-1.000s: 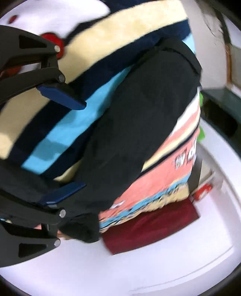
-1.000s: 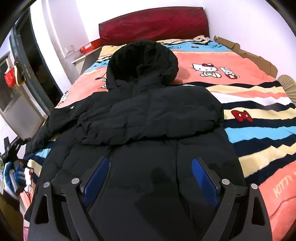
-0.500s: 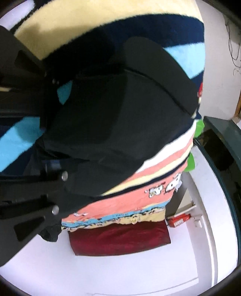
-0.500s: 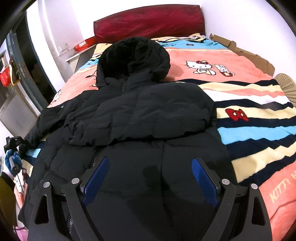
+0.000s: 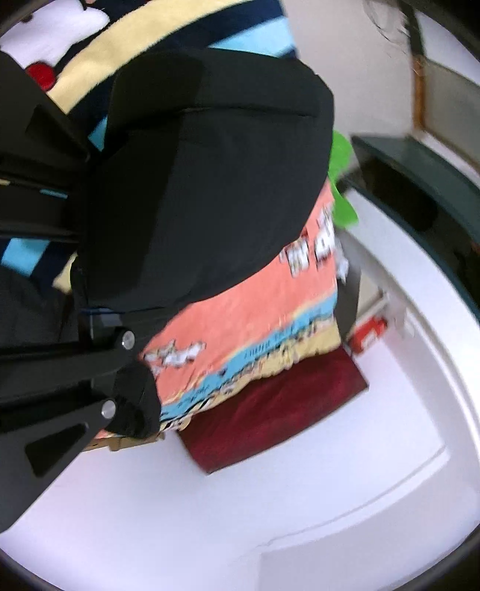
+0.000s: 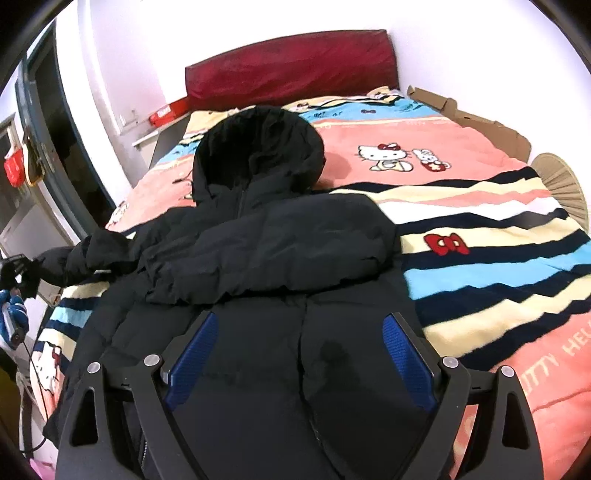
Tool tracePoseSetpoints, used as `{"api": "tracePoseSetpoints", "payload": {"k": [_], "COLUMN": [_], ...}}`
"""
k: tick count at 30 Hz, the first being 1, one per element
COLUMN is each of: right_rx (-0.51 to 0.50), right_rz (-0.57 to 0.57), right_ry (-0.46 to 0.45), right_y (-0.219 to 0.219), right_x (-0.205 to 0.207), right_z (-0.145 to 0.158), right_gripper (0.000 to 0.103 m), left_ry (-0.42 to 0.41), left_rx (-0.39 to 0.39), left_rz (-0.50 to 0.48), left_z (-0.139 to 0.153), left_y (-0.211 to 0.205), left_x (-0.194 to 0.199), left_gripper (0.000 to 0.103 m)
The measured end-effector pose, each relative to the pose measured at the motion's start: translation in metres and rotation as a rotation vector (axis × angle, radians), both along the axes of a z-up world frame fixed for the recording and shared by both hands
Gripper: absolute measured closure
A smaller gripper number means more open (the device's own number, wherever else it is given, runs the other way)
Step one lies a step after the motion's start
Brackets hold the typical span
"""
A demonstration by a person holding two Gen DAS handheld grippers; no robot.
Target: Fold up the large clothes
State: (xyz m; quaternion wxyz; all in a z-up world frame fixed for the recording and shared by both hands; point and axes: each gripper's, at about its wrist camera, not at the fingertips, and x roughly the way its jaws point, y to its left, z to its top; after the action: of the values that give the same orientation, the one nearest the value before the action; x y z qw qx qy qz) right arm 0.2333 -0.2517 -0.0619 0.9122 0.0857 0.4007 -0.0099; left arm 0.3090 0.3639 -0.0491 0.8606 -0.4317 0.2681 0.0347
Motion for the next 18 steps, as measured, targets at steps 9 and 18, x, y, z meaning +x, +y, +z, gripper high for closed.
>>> {"api": "tracePoseSetpoints", "payload": {"k": [9,18], "right_rx": [0.034,0.031], "right_rz": [-0.066,-0.186], "right_ry": [-0.064,-0.095], "right_y": [-0.035,-0.086], "right_x": [-0.031,-0.049], "right_z": [0.026,0.045], "right_gripper": [0.013,0.013], "left_ry": [-0.119,-0.134], "left_rx": [0.151,0.251], "left_rz": [-0.197,-0.431], "left_z": [0.093,0.118], "left_y": [-0.111,-0.258], "left_x": [0.010,0.040], "left_gripper": [0.093,0.093]}}
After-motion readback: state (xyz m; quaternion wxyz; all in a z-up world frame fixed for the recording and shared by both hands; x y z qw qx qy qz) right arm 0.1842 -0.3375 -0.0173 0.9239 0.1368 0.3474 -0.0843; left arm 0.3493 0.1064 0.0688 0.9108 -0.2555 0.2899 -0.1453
